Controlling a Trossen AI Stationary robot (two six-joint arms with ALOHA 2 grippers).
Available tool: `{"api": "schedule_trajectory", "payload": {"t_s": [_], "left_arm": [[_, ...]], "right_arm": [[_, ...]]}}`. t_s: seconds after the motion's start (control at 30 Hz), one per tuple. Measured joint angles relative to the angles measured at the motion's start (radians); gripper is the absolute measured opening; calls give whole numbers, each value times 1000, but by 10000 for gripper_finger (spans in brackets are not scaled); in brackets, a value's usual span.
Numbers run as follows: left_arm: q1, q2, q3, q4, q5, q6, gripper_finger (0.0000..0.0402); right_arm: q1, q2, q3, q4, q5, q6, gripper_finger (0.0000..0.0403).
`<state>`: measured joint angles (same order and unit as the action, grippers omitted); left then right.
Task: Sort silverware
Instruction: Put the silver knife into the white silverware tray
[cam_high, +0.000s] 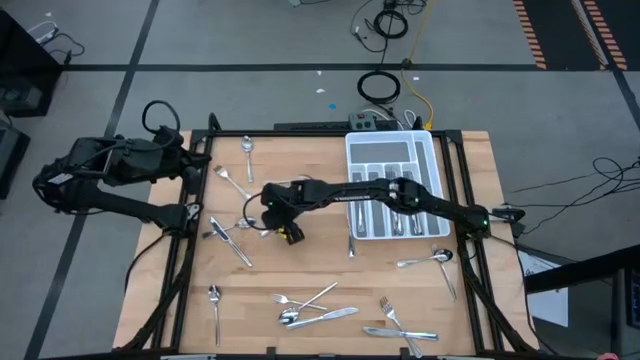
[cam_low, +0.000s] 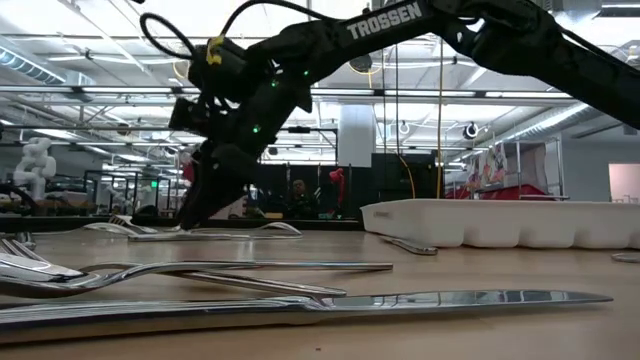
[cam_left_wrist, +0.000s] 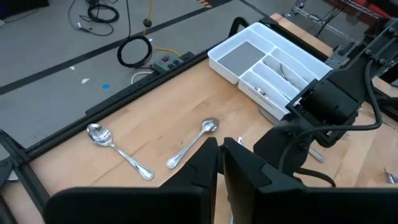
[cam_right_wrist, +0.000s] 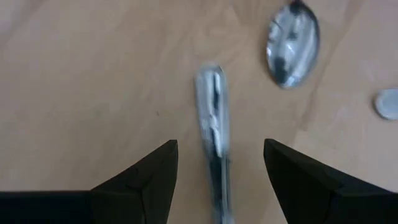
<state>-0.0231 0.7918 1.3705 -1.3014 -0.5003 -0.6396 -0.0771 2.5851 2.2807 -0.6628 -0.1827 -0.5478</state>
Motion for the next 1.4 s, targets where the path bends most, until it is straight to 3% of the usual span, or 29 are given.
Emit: {"api": "schedule_trajectory", "payload": {"t_s": [0.13,0.67,0.87,1.2,1.4], "left_arm": [[0,0,0,0,-3,0,32],[0,0,0,-2,-9,0,32],[0,0,0,-11,-10,1,32],[0,0,0,-29,-11,1,32],[0,0,0,-49,-10,-1,32]], "right_arm": [[-12,0,0,-8,48,-62,228],[-35,49,6,-136,43,-52,206],[-34,80,12,-204,44,-29,179],[-44,86,13,-249,44,210,111],[-61,84,13,-280,36,276,95]]}}
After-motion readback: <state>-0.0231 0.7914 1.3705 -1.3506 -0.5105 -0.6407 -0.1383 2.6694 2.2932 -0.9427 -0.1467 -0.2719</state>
